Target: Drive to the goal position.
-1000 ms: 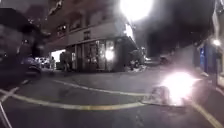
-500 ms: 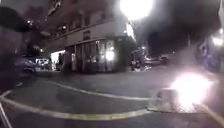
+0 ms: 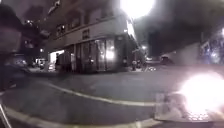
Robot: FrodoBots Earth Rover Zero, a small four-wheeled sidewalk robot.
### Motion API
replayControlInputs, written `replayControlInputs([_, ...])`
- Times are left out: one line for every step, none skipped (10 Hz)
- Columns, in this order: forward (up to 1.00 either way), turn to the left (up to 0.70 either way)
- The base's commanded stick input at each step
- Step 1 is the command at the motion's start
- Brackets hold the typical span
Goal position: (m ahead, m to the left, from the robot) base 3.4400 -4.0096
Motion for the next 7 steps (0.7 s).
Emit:
replayControlInputs([0.45,-0.15])
replayControlInputs([0.45,-0.03])
replayControlInputs([0.45,0.0])
replayControlInputs([0.45,0.0])
replayControlInputs([0.45,0.0])
replayControlInputs([0.45,0.0])
replayControlInputs([0.45,0.0])
